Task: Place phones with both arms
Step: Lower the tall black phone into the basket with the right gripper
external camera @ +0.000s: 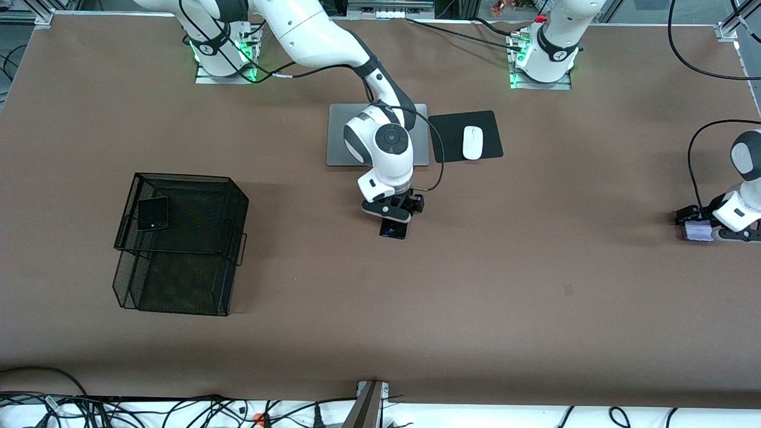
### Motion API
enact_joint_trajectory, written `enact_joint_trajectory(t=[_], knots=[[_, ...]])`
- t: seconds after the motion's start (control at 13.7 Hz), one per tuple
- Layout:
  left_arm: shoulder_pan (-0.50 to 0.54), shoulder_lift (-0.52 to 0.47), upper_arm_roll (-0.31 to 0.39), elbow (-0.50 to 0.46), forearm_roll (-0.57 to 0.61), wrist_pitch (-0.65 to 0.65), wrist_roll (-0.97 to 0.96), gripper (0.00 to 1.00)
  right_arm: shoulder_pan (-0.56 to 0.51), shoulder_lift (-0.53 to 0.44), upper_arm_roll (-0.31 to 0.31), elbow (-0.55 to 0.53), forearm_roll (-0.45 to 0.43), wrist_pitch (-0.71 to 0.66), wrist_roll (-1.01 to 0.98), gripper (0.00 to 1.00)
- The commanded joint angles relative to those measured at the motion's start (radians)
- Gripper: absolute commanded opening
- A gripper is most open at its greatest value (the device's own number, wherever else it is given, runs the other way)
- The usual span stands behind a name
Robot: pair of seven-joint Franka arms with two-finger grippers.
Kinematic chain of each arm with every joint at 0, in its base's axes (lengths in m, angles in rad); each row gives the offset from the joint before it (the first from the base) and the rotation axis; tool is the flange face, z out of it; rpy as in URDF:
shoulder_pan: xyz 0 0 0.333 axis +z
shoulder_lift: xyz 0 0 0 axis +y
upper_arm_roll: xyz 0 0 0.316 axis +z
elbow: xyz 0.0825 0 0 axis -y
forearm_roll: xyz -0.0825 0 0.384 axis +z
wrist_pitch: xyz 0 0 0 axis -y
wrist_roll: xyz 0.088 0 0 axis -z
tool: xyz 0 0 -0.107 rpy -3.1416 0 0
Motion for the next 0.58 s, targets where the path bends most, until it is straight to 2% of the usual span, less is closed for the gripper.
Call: enact_joint_trajectory(t=[0.0,0.07,0.22,0.44,0.51], knots=[[0.005,-0.001,-0.008,0.004,0.023,0.008,0.011,1.00,0.005,0.020,-0.010,0.031,-0.030,0.001,-0.004,0.20],[0.006,0.004,-0.008,0.007,0.022,0.008,0.010,1.00,0.005,0.013,-0.013,0.031,-0.039,-0.012,-0.006,0.01],[0.006,0.019,-0.008,0.013,0.020,0.025,0.010,1.00,0.000,0.000,-0.036,0.057,-0.050,-0.090,-0.011,0.00],[0.008,0.021,-0.004,0.014,0.022,0.045,0.010,1.00,-0.006,-0.048,-0.088,0.186,-0.047,-0.332,-0.072,0.00],[0.008,0.024,0.001,0.017,0.022,0.045,0.010,1.00,-0.019,-0.077,-0.099,0.192,-0.045,-0.392,-0.108,0.00]])
